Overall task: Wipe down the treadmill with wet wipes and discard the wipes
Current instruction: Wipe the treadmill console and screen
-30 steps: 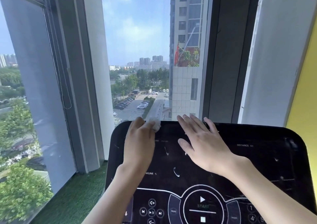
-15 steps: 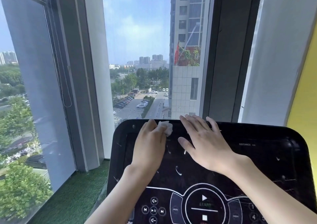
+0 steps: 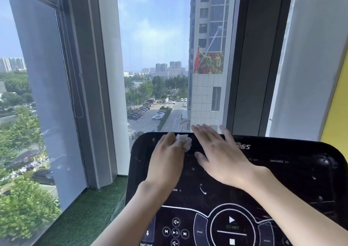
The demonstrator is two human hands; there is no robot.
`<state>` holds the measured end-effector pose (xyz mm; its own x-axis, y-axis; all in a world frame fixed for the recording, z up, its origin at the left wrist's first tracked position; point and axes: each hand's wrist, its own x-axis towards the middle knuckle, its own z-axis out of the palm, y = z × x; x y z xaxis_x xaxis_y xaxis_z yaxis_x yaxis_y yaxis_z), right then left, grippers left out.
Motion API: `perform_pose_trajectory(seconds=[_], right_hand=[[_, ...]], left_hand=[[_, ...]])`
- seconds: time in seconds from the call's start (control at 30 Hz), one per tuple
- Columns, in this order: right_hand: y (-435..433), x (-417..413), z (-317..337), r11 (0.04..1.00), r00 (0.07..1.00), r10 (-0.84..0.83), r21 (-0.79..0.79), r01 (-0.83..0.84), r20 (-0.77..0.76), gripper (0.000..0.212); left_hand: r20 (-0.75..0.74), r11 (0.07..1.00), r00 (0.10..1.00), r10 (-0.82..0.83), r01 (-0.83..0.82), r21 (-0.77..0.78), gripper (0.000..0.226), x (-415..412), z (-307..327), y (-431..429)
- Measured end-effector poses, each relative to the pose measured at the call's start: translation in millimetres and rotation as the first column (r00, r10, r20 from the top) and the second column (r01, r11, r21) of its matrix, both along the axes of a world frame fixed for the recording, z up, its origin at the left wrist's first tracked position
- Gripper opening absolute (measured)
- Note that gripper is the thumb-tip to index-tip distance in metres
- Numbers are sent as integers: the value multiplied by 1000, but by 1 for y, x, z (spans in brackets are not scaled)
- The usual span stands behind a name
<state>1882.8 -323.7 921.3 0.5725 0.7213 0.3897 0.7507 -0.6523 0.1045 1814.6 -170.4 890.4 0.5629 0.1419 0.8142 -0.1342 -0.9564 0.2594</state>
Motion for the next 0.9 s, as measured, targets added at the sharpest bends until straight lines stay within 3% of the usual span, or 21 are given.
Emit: perform_pose_trajectory(seconds=[0.07, 0.17, 0.3, 0.43, 0.53, 0.67, 0.8, 0.9], right_hand=[[18, -6, 3, 998, 997, 63, 14, -62, -40, 81], [33, -7, -2, 999, 999, 47, -12, -47, -12, 88], [34, -6, -5, 999, 1000, 26, -26, -26, 18, 92], [35, -7, -5, 1000, 1000, 14, -28, -13, 20, 89], [35, -8, -6, 999, 1000, -5, -39, 6, 31, 89], [36, -9, -6, 999, 999, -14, -35, 15, 36, 87], [37, -10, -6, 999, 999, -25, -35, 26, 40, 89], [37, -11, -6, 999, 998, -22, -32, 24, 52, 87]], left_hand=[[33, 1000, 999, 14, -14, 6, 19, 0, 2, 15], [60, 971, 983, 172, -159, -179, 19, 1, 9, 44], [40, 998, 997, 61, -61, -11, 21, -10, 2, 37], [66, 965, 982, 179, -162, -205, 20, -8, 6, 57], [18, 993, 996, 85, -83, -87, 21, -15, -1, 46], [55, 970, 985, 166, -153, -188, 21, -12, 6, 71], [5, 996, 997, 73, -73, -47, 22, -19, -6, 55], [49, 989, 993, 112, -106, -98, 21, -17, -3, 72]])
